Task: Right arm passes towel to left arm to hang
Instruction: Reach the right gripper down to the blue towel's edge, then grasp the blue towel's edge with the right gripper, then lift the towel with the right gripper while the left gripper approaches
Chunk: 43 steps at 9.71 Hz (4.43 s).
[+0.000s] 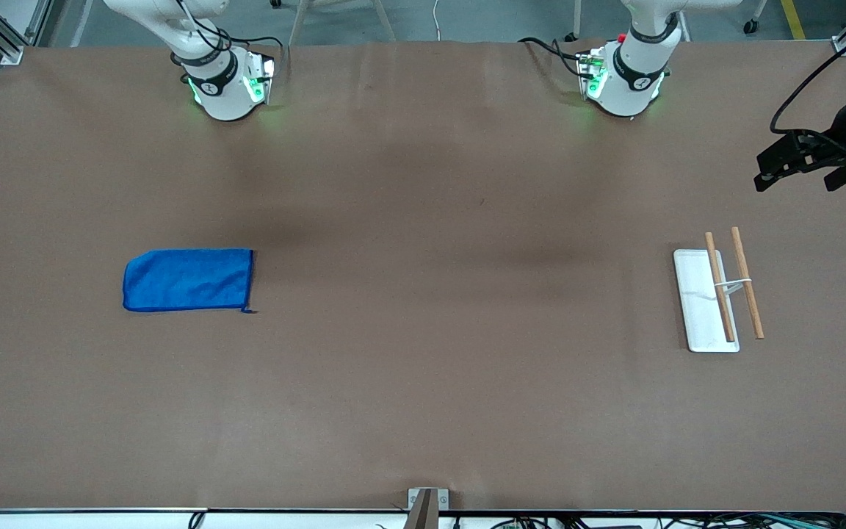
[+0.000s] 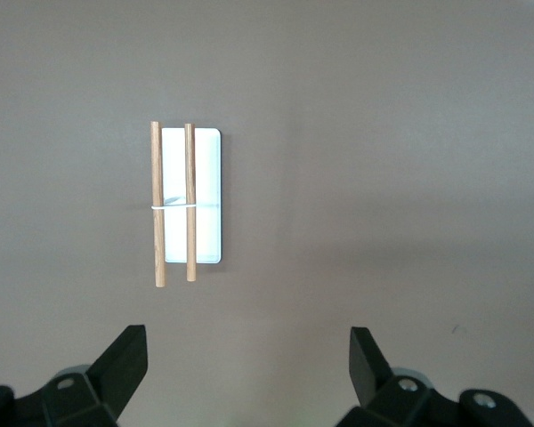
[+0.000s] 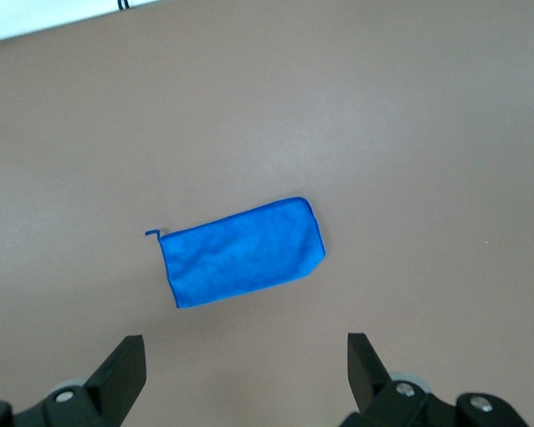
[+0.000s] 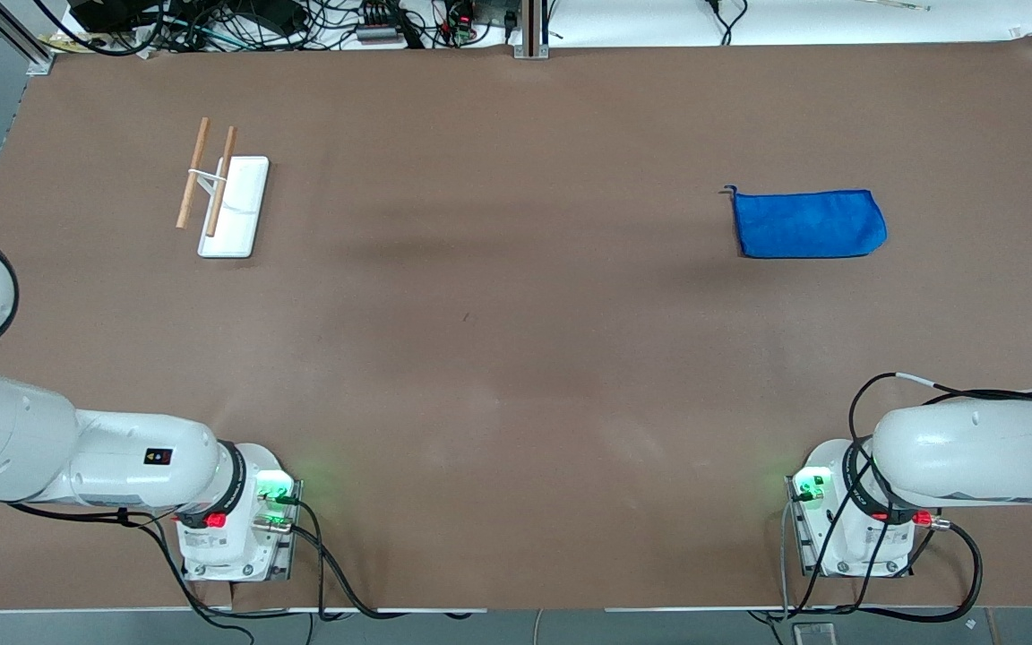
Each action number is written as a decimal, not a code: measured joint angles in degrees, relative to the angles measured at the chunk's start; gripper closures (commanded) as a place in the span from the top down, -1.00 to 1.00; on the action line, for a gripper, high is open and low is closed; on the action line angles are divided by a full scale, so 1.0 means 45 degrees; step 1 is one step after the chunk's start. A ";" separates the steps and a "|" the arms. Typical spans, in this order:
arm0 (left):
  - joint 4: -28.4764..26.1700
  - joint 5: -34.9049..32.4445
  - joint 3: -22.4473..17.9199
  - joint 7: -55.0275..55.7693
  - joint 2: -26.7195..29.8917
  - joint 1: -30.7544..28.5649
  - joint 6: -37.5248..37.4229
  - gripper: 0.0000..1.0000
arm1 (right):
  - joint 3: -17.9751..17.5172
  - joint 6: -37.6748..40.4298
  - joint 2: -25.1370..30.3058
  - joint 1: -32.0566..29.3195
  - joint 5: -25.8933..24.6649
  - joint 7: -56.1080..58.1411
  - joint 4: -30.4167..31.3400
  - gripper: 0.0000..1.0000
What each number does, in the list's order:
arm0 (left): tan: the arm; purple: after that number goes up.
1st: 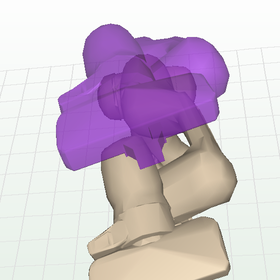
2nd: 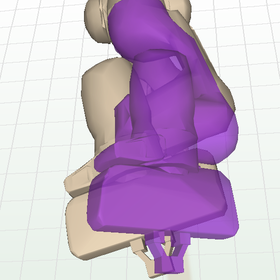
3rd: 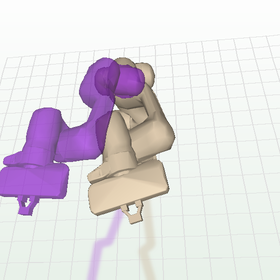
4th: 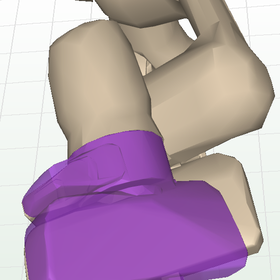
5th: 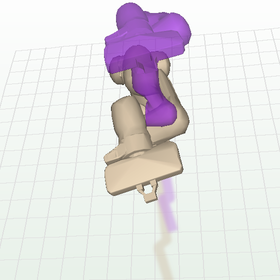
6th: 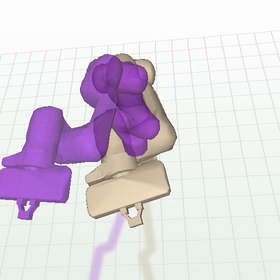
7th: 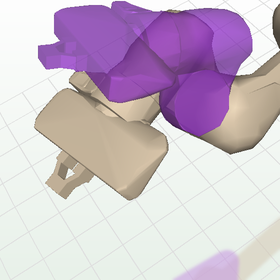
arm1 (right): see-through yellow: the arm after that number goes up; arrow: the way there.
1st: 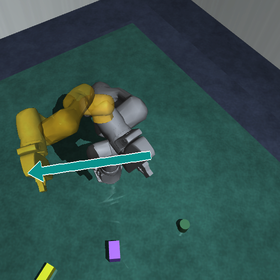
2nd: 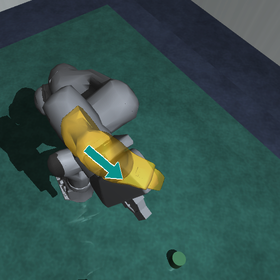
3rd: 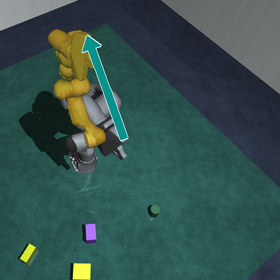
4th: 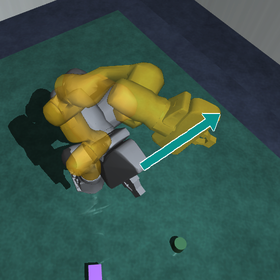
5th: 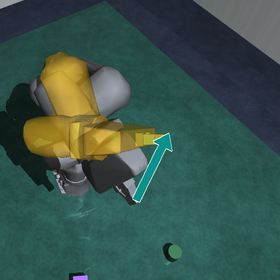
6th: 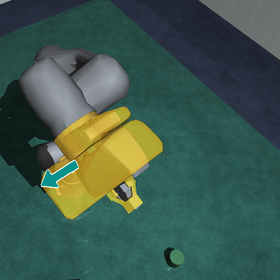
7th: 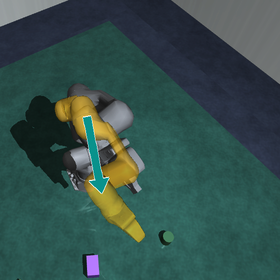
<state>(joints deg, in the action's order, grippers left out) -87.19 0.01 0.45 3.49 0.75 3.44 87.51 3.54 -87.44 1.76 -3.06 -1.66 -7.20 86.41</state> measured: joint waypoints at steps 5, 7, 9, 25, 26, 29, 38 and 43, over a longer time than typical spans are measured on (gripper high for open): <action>-0.0001 0.0000 0.0002 0.0000 -0.0002 0.0002 0.0000 1.00 | 0.0046 -0.1710 -0.0277 -0.0057 0.0000 0.0000 0.2333 1.00; -0.0002 0.0000 0.0002 0.0000 -0.0003 0.0002 0.0000 1.00 | 0.0058 -0.2428 -0.0186 -0.0083 0.0000 0.0000 0.2382 1.00; -0.0004 0.0000 0.0003 0.0000 -0.0004 0.0002 0.0000 1.00 | 0.0056 -0.4217 -0.0329 -0.0084 0.0005 0.0090 0.3819 1.00; -0.0032 0.0000 0.0000 0.0000 -0.0021 0.0001 0.0000 1.00 | -0.0095 -1.3288 -0.5882 0.0092 0.0193 0.1965 0.8905 -0.29; -0.0034 0.0000 0.0000 0.0000 -0.0026 0.0001 0.0000 1.00 | -0.0121 -1.3303 -0.5882 0.0092 0.0201 0.1965 0.8919 -0.77; -0.0040 0.0000 0.0000 0.0000 -0.0033 0.0001 0.0000 1.00 | -0.0141 -1.3316 -0.5878 0.0091 0.0431 0.1965 0.8918 -0.99; -0.0042 0.0000 -0.0002 0.0000 -0.0064 -0.0002 0.0000 1.00 | -0.0743 -0.4498 -0.4865 0.0213 0.1938 0.2022 0.4050 -0.99; -0.0042 0.0000 0.0017 0.0000 -0.0066 0.0022 0.0000 1.00 | -0.1141 -0.2064 -0.4779 0.1490 0.5915 0.1578 0.1932 -0.99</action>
<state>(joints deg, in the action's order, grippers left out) -87.38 0.02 0.53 3.49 0.45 3.54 87.51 -1.60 -96.73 -19.74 3.64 24.96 -0.10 95.11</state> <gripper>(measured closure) 0.000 0.960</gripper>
